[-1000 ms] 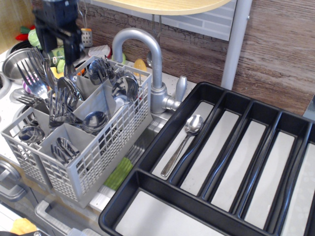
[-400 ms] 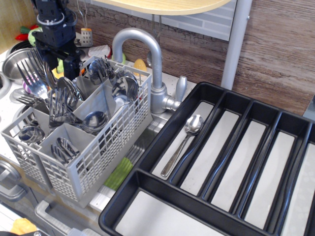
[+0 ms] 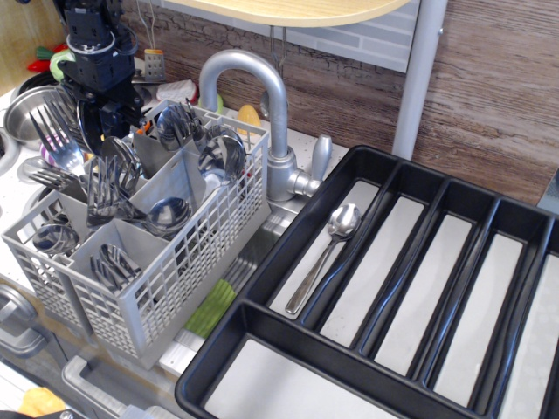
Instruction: Put small spoon from basket to tray
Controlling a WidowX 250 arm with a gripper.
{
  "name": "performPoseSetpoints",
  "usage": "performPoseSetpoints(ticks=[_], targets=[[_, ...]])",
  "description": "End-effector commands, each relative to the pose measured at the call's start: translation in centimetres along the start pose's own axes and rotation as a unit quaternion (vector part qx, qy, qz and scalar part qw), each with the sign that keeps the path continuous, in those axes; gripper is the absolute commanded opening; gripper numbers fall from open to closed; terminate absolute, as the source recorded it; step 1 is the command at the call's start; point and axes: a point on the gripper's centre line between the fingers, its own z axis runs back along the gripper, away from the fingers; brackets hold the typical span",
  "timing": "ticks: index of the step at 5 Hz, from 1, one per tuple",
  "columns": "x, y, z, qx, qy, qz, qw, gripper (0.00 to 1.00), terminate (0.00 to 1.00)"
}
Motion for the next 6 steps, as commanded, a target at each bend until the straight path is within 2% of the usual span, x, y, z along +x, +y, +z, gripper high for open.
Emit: performPoseSetpoints(ticks=[1, 3, 4, 5, 6], targets=[[1.1, 0.4, 4.4, 0.05, -0.046, 0.015, 0.9976, 0.0, 0.0], [0.7, -0.5, 11.2, 0.141, -0.053, 0.029, 0.9882, 0.0, 0.0], [0.8, -0.7, 14.3, 0.155, -0.016, 0.011, 0.9877, 0.0, 0.0], [1.0, -2.1, 18.3, 0.162, 0.052, -0.004, 0.9854, 0.0, 0.0], [1.6, -4.4, 22.2, 0.16, 0.104, 0.008, 0.9816, 0.0, 0.0]])
